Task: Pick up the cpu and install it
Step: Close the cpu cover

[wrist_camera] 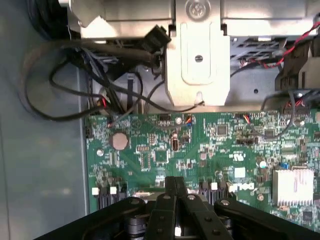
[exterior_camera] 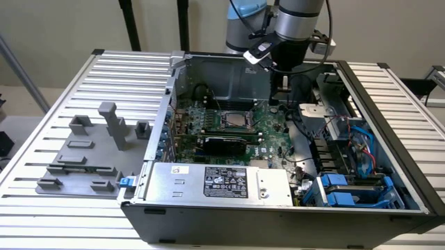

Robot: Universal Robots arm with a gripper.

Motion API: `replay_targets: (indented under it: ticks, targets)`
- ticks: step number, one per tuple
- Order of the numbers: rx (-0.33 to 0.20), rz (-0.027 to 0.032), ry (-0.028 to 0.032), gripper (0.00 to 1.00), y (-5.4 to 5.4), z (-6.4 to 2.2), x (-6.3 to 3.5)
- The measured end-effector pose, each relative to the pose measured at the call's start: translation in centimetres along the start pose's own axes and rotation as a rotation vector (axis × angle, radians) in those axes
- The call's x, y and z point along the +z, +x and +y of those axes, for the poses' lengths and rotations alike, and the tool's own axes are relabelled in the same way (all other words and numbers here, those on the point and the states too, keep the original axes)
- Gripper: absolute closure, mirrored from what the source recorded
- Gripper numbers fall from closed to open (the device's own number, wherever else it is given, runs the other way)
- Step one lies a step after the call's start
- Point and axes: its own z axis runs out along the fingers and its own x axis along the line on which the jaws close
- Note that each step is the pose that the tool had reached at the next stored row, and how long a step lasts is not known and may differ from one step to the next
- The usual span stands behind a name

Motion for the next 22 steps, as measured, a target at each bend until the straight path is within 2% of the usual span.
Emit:
replay_targets:
  ticks: [10,11,12,13,17,20,22]
  targets:
    - [0.000,-0.0002,0.0000,0.89,0.1,0.12,1.78]
    - [0.000,-0.0002,0.0008,0.89,0.1,0.12,1.89]
    - [0.000,-0.0005,0.0060,0.89,0.1,0.12,1.92]
    - [-0.001,-0.0017,0.0185,0.89,0.1,0.12,1.91]
    - [-0.003,-0.0056,0.0884,0.89,0.1,0.06,1.92]
    - [-0.005,-0.0085,0.1387,0.89,0.1,-0.21,1.92]
    - [-0.006,-0.0103,0.1684,0.89,0.1,-0.46,1.92]
